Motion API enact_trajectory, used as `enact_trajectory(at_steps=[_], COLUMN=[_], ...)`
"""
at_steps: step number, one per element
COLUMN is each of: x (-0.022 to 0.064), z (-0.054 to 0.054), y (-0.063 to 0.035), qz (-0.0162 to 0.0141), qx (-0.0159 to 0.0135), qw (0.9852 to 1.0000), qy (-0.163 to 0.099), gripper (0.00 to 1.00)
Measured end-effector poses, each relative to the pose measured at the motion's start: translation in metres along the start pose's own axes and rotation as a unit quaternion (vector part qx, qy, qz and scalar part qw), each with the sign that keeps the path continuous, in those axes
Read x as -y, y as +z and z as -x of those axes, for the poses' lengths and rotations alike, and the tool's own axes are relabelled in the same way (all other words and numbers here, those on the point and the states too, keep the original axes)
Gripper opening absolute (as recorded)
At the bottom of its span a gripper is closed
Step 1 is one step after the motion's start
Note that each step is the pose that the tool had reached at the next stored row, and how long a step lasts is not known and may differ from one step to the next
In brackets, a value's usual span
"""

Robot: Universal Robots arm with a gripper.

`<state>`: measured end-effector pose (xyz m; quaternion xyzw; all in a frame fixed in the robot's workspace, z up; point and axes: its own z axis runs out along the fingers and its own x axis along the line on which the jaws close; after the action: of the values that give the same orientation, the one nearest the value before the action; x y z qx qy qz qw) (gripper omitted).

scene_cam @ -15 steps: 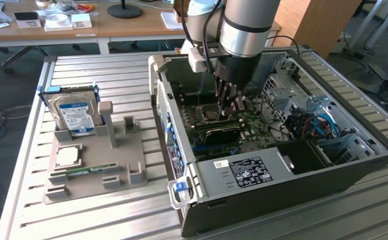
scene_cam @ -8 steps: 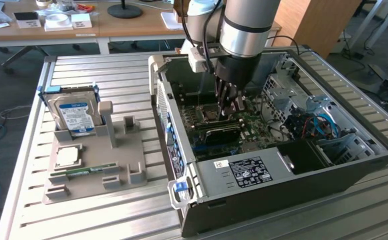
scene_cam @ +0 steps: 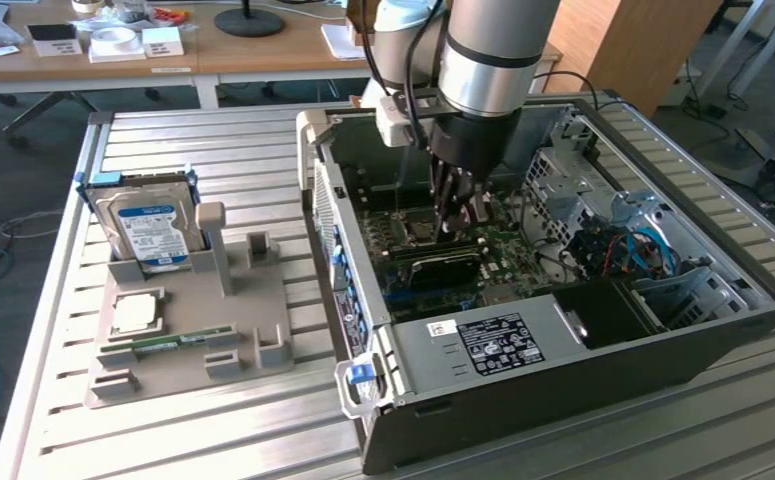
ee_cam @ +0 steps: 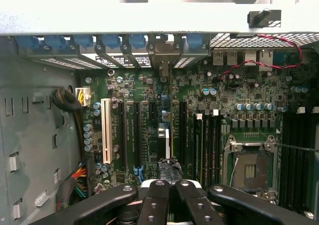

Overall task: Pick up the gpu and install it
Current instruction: 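Press down on the gpu until it lock into place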

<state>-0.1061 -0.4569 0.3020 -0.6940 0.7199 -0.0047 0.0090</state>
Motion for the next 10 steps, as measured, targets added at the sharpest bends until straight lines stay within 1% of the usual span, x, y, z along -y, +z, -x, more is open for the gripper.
enact_trajectory(at_steps=[3, 10], x=[0.0000, -0.0001], z=[0.0001, 0.0000], y=[0.0007, 0.0058], qz=[-0.0001, 0.0000], qx=[0.0002, 0.0000], qw=[1.0000, 1.0000], qy=[0.000, 0.000], gripper=[0.11, 0.11])
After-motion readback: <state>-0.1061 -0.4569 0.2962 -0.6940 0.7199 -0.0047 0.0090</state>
